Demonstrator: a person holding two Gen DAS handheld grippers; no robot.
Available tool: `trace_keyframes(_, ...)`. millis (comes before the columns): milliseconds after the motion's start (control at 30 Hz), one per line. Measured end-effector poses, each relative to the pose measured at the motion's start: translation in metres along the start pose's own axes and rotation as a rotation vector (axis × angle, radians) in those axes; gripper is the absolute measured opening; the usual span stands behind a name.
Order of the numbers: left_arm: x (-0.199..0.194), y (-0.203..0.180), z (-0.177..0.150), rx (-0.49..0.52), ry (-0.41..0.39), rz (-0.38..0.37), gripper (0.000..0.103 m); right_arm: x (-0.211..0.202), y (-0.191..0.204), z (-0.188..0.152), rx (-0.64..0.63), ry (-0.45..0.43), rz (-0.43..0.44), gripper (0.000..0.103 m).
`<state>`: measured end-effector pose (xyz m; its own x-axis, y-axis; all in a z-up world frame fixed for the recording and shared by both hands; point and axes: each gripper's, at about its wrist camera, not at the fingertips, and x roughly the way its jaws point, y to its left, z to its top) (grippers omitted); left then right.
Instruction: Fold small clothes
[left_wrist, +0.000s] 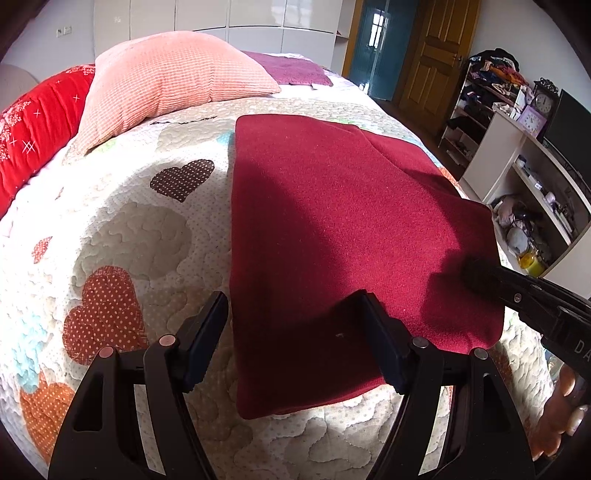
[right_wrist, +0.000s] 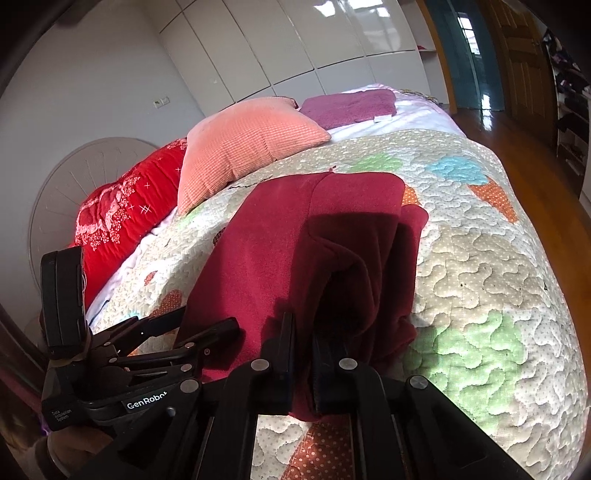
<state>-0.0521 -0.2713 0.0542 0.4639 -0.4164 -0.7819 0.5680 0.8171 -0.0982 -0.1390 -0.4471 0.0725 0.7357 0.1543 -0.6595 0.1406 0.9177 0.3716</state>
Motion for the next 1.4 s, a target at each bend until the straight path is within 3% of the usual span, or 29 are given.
trace_keyframes(500,0.002,-0.001,-0.002,0.006,0.008,-0.005,0.074,0.008,-0.013,-0.012,0.042,0.04,-0.01,0.006)
trace_keyframes(800,0.003,-0.005,-0.004,0.0,0.003,-0.001,0.076,-0.038,0.006,0.016,0.042,-0.099,0.043,0.008)
trace_keyframes(900,0.004,-0.006,-0.004,0.0,0.003,0.0,0.076,-0.024,0.013,0.032,0.007,-0.089,0.002,0.009)
trace_keyframes(1000,0.004,-0.006,-0.004,0.0,0.004,0.0,0.076,0.003,0.01,0.037,-0.011,-0.024,-0.038,0.008)
trace_keyframes(1100,0.004,-0.007,-0.005,0.002,0.006,-0.005,0.076,0.027,-0.005,0.027,-0.036,0.041,-0.149,0.008)
trace_keyframes(1400,0.004,-0.004,-0.004,-0.003,0.012,-0.011,0.078,0.024,-0.016,0.023,-0.014,0.045,-0.121,0.006)
